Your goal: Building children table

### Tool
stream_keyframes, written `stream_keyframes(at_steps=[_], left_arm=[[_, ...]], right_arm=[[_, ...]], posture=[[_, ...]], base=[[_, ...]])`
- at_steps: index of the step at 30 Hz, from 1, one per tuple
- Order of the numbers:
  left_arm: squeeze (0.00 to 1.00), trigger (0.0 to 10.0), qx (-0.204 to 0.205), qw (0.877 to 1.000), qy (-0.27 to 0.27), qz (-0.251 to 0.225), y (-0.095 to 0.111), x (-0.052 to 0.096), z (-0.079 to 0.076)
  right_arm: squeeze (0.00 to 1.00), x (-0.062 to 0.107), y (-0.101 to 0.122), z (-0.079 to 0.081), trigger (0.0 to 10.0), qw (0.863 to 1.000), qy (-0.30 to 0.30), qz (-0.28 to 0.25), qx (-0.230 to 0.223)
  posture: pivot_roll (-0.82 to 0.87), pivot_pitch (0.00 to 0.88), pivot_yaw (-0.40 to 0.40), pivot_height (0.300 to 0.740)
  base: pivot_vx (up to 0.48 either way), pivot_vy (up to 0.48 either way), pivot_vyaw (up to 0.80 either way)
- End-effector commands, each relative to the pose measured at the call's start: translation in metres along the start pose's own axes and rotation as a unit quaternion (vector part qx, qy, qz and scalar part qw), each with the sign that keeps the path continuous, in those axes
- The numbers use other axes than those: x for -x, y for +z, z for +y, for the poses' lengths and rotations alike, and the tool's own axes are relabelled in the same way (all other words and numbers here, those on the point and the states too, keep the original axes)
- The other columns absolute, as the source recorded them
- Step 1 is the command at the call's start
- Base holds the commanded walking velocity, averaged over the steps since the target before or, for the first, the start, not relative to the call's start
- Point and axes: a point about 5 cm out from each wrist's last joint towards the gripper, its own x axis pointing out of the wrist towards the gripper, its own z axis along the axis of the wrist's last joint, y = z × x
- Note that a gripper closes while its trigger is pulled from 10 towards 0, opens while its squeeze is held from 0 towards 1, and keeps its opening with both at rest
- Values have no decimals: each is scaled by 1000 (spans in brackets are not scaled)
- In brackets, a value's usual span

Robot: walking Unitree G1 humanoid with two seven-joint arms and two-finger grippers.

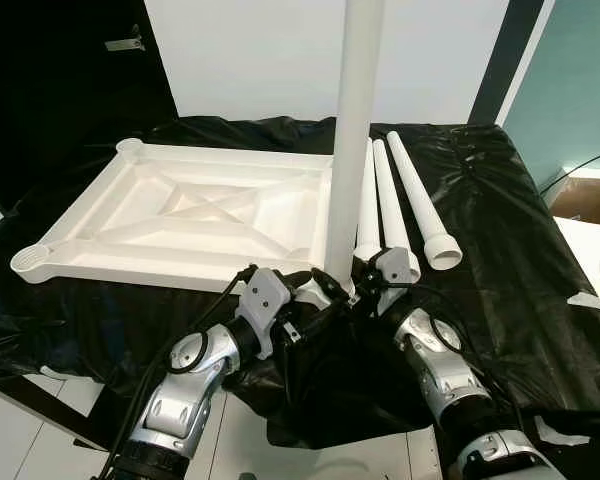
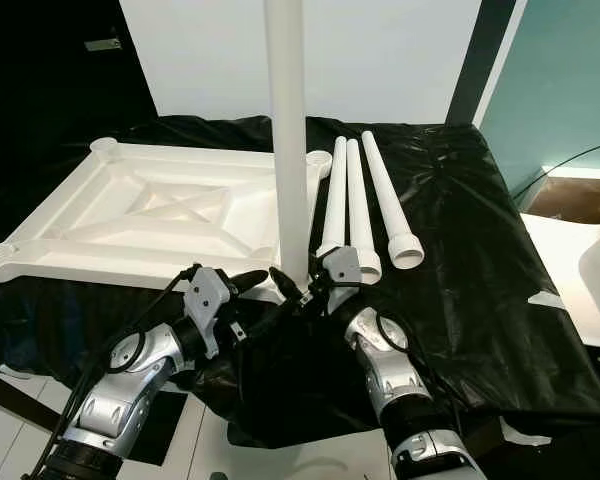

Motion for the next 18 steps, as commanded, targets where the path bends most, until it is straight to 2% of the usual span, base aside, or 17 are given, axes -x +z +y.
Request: stream_keyframes(at_steps=[1,5,6,7,10,13,14,15,17,18], left_arm=[[0,10000,7,1000,-6,8,-5,-1,-2],[0,10000,7,1000,-7,8,-4,-1,-1],[0,10000,6,1000,-7,8,-4,-2,-1],[0,10000,6,1000,-7,8,-4,-2,-1],[0,10000,5,1000,-6,7,-4,-2,-1],[0,10000,5,1000,-5,7,-4,-2,-1],[0,10000,5,1000,-3,6,-4,-2,-1],[0,10000,5,1000,-2,7,-4,-1,-1],[0,10000,5,1000,0,7,-4,-1,-1],[0,10000,5,1000,1,7,-4,-1,0]], right_arm=[[1000,5,-6,-5,10000,1000,-8,20,-8],[1000,3,0,-14,10000,997,61,40,10],[0,2,2,-16,10000,995,85,44,17],[0,2,2,-16,10000,995,85,44,17],[0,2,11,-23,10000,987,145,48,44],[0,0,14,-27,10000,983,166,54,56],[0,-3,18,-31,10000,977,190,65,68],[0,-5,20,-33,4549,973,207,71,75],[0,-7,21,-34,4549,970,217,75,78],[0,-8,22,-35,0,967,229,80,82]], posture=[[109,0,33,740],[108,0,30,740],[108,0,30,740],[108,0,30,740],[112,0,25,740],[117,0,22,740],[121,0,19,740],[127,0,15,740],[127,0,15,740],[133,0,11,740]], base=[[0,0,0],[0,0,0],[0,0,0],[0,0,0],[0,0,0],[0,0,0],[0,0,0],[0,0,0],[0,0,0],[0,0,0]])
